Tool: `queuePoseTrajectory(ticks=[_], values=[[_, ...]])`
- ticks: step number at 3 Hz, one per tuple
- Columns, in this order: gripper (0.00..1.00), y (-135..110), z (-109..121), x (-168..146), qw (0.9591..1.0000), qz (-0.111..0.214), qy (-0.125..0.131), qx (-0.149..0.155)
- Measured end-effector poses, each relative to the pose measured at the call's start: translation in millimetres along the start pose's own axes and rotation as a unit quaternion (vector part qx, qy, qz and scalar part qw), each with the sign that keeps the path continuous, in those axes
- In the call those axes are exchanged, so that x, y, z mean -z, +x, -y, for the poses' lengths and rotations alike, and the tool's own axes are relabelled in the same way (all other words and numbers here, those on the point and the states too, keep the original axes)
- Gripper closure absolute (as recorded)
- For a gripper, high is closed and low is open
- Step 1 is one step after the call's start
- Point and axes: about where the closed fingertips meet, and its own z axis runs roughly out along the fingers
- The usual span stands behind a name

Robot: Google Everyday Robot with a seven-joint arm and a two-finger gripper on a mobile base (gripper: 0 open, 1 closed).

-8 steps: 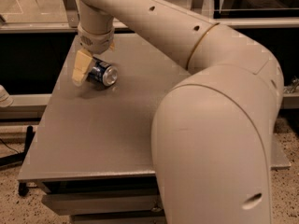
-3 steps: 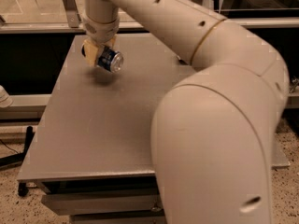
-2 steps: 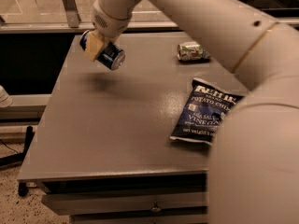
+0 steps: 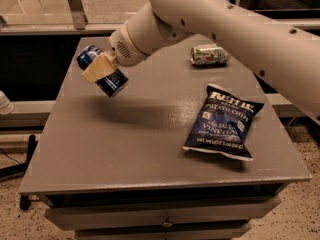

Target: Place pepsi can upright

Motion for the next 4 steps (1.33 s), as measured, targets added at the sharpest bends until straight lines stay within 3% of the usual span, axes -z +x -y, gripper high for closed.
queuePoseTrajectory(ticks=[1,2,3,4], values=[[1.00,-9.6,8.5,18.3,0.9940,0.110,0.003,0.003],[1.00,-35.1,34.1,43.7,0.9734,0.226,0.033,0.011],[1.00,-52.7,34.7,48.9,0.9649,0.255,0.054,0.032],[1.00,-51.0,36.1,48.6,0.9656,0.253,0.054,0.028]])
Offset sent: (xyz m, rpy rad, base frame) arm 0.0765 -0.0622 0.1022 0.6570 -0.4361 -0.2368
